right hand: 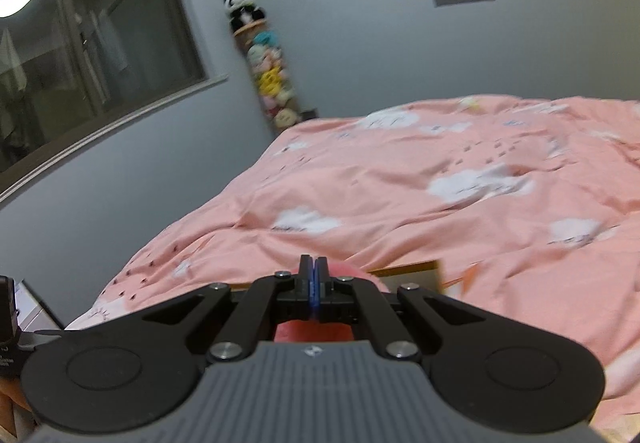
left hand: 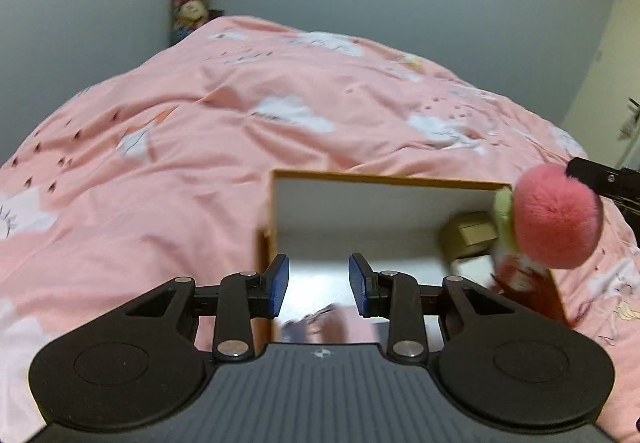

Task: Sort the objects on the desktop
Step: 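Open the left tool over the box to drop the feather toy while the right tool carries the pompom, then lower the pink pompom into the orange box and open the right tool, then move both tools back to the pile in front of the box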

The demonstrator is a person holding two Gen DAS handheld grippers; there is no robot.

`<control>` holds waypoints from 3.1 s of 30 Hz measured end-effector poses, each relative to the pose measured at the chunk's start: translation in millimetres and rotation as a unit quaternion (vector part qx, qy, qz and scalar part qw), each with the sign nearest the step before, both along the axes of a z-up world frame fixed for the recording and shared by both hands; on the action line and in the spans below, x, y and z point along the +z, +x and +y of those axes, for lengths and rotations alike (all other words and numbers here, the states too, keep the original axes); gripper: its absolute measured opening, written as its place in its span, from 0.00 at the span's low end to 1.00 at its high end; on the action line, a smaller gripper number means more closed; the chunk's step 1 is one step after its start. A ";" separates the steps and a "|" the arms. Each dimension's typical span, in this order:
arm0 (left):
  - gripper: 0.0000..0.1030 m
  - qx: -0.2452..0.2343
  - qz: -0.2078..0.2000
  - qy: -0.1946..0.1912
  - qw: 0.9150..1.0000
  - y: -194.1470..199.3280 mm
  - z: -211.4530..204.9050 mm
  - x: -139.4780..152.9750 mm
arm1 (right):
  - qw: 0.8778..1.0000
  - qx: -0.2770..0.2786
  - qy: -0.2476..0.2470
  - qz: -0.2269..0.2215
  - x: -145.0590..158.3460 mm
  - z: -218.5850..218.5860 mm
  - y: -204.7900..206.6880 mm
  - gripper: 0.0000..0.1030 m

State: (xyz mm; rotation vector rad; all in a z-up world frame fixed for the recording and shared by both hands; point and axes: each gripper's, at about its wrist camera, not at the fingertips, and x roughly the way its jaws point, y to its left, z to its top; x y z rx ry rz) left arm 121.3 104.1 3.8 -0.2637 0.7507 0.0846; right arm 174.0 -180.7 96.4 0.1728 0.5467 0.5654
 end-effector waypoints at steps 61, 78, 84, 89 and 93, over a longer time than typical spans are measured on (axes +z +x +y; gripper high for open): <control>0.35 0.026 0.045 -0.083 0.995 -10.1 48.0 -54.4 | 0.957 0.100 -0.134 0.238 -145.8 163.3 77.5 0.12; 0.35 0.017 -0.013 0.018 1.000 -27.0 13.9 -19.5 | 0.979 0.079 -0.178 0.057 -94.5 129.0 18.2 0.34; 0.35 0.011 -0.035 0.045 0.998 -43.6 -0.2 -3.8 | 0.989 0.037 -0.144 -0.015 -69.8 103.3 -20.2 0.51; 0.35 0.007 -0.038 0.044 0.998 -59.3 -5.6 -0.4 | 0.992 0.015 -0.113 -0.053 -60.7 86.3 -52.7 0.69; 0.36 -0.003 -0.030 0.046 0.999 -70.6 -11.3 -4.8 | 0.991 0.005 -0.098 -0.095 -58.2 72.3 -79.8 0.75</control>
